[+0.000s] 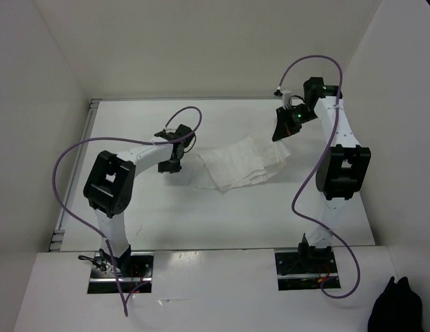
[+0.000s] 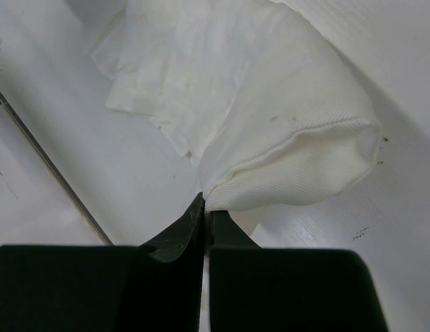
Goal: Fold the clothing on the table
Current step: Fold the skirt
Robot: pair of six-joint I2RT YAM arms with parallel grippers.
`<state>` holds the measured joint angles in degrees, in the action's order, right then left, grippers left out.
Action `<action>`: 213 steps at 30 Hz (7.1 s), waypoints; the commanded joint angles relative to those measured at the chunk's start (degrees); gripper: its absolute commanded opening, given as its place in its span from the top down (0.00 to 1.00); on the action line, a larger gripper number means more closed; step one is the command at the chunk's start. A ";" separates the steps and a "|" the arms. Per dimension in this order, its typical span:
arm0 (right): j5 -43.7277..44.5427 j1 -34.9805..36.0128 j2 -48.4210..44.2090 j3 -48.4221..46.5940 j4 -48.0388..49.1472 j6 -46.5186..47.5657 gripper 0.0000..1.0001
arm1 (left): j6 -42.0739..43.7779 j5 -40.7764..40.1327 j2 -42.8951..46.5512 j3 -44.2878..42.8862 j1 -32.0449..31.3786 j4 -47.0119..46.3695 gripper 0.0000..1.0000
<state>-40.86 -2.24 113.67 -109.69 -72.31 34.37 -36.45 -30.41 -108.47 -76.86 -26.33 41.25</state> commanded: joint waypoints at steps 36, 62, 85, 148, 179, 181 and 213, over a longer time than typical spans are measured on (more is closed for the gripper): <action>2.72 20.43 -2.67 8.09 32.41 -36.40 1.00 | -6.18 23.29 -4.30 0.83 -4.87 -18.05 0.60; -4.14 31.24 7.80 8.79 31.98 -31.30 1.00 | -4.60 23.82 -5.35 0.31 -4.87 -18.05 0.60; -17.65 32.13 13.44 1.51 21.19 -20.43 0.24 | -7.32 11.87 16.53 7.17 4.18 -6.80 0.60; -30.34 15.68 23.26 -8.17 21.31 -23.80 1.00 | -1.43 60.21 -7.37 2.42 8.84 -39.32 0.98; -28.94 17.97 24.48 -14.15 35.13 -34.28 1.00 | 1.81 56.34 -3.24 -7.08 9.97 -32.38 0.95; -27.61 17.97 26.07 -14.15 35.92 -35.16 1.00 | 2.34 55.81 -5.00 -5.07 9.98 -32.38 0.95; -18.30 17.36 22.92 -12.50 -2.22 2.63 1.00 | 4.54 50.99 5.01 -7.26 8.66 -23.68 0.81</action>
<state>-62.67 14.33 137.64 -124.70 -62.19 25.91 -32.97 21.21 -106.87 -85.06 -16.82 14.46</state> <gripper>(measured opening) 0.001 0.178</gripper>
